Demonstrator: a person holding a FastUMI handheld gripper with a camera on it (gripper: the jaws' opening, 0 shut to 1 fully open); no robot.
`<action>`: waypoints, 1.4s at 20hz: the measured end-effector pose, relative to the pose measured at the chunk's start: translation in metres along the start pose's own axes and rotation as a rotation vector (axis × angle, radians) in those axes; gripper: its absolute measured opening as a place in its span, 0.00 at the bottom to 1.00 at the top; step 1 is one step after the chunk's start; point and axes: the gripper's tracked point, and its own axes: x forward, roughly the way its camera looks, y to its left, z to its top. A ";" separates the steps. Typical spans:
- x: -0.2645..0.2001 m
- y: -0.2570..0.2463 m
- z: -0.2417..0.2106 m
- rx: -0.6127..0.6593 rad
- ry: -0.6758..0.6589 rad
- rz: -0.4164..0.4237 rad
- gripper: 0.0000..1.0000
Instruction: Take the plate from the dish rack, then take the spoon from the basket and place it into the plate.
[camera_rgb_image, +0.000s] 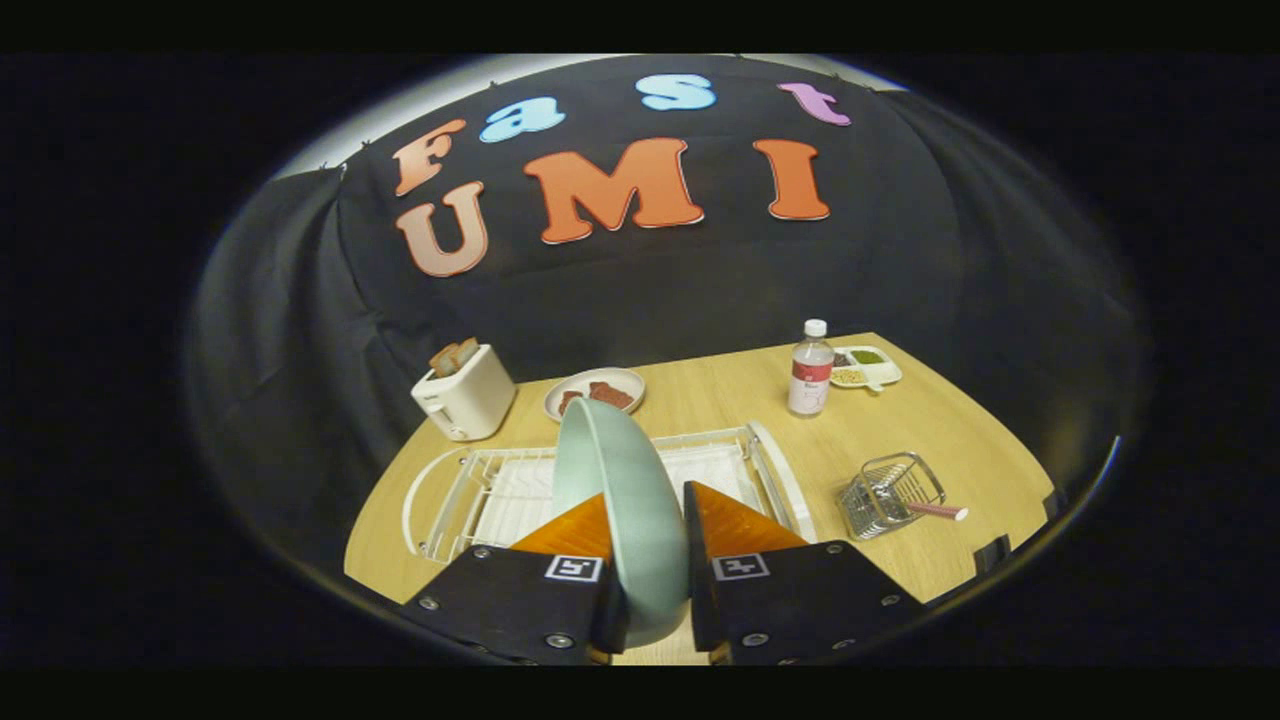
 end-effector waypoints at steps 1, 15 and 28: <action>-0.007 0.000 -0.011 0.015 0.016 0.026 0.26; -0.036 -0.048 -0.190 0.363 0.247 0.183 0.26; -0.002 -0.053 -0.219 0.433 0.296 0.211 0.31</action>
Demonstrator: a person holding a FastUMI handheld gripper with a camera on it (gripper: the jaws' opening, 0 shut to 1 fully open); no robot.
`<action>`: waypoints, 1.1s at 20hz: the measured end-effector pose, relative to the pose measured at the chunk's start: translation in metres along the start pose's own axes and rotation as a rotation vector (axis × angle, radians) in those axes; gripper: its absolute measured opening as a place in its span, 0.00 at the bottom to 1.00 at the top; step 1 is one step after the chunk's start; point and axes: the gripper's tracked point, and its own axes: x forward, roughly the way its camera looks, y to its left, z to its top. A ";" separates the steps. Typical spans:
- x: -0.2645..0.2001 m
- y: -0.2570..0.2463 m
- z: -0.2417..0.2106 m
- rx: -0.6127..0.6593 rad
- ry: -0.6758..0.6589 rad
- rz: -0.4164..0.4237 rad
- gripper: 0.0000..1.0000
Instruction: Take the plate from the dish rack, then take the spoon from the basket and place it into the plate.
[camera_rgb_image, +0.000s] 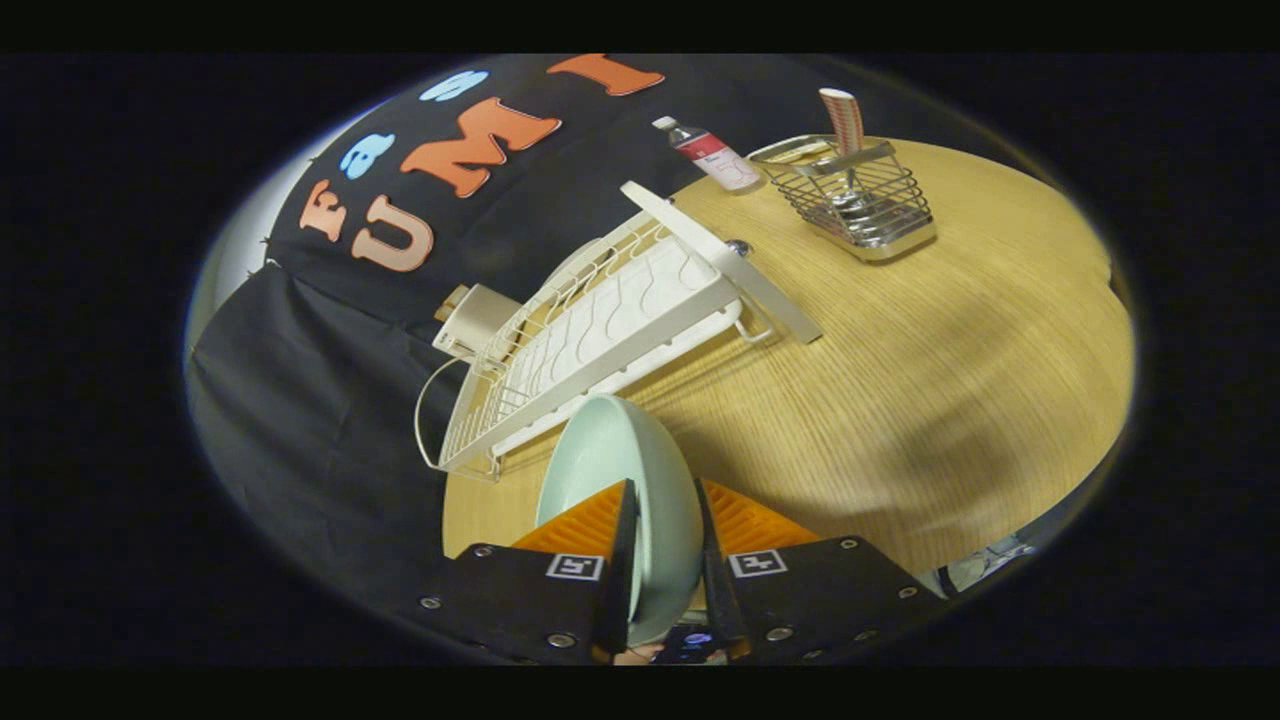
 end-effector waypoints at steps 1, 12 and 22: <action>-0.003 -0.003 0.006 -0.019 -0.013 -0.012 0.38; -0.040 -0.056 0.066 -0.186 -0.210 -0.133 0.74; -0.082 -0.082 0.162 -0.354 -0.517 -0.248 0.99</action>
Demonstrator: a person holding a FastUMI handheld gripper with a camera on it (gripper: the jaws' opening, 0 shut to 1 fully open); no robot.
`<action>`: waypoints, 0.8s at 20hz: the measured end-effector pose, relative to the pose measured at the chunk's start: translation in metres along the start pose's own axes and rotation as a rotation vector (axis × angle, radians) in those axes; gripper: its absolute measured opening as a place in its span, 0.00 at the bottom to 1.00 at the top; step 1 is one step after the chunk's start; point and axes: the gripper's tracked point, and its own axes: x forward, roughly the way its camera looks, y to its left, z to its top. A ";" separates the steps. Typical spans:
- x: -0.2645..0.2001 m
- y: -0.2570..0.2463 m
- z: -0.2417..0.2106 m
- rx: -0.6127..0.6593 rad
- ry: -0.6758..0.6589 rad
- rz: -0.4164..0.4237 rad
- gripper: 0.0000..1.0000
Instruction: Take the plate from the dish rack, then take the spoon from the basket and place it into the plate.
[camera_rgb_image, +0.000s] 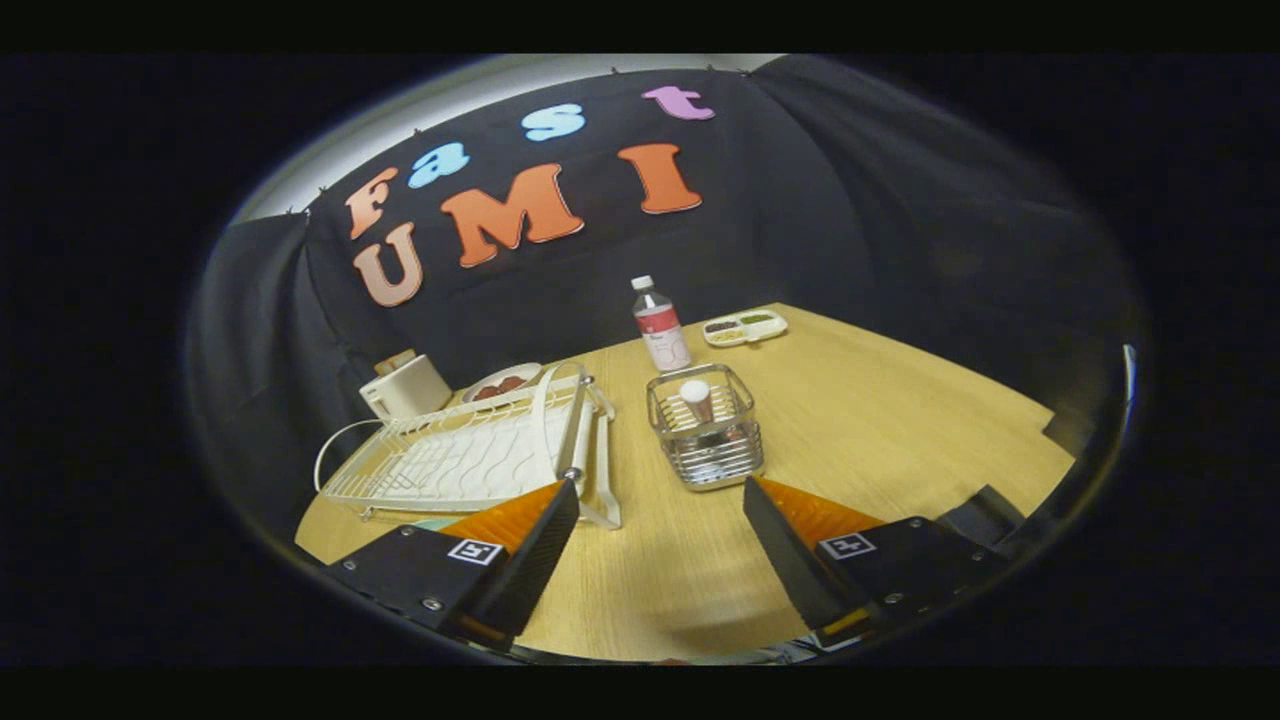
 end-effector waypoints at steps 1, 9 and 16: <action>0.000 -0.001 0.007 -0.023 -0.028 -0.002 0.99; 0.026 -0.019 0.034 -0.122 -0.151 -0.055 0.99; 0.030 -0.023 0.053 -0.161 -0.214 -0.098 0.57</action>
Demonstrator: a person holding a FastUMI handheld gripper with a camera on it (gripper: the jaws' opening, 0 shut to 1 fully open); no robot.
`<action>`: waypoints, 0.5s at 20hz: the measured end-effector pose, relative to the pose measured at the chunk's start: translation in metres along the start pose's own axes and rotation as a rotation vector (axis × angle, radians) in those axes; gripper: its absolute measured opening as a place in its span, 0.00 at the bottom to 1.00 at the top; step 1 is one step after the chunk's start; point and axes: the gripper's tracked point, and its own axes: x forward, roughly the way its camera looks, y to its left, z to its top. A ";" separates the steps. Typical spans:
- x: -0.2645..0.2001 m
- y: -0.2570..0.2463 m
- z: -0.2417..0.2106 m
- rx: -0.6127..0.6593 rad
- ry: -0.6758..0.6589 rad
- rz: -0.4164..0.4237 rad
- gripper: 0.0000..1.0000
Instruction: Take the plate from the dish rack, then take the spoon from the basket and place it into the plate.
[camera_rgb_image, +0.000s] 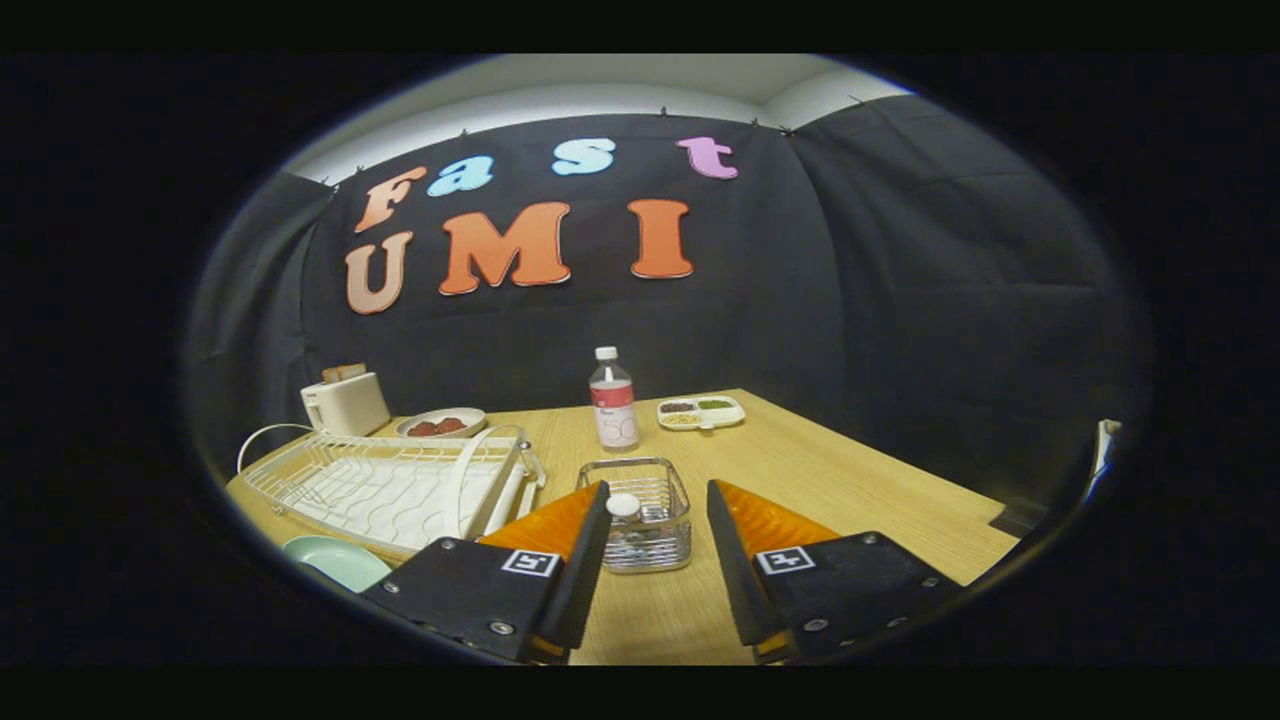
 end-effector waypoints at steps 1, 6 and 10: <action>0.001 0.002 -0.002 -0.008 0.005 0.009 0.53; 0.004 0.008 -0.007 0.011 0.036 0.014 0.13; 0.002 0.014 -0.005 0.001 0.019 0.032 0.09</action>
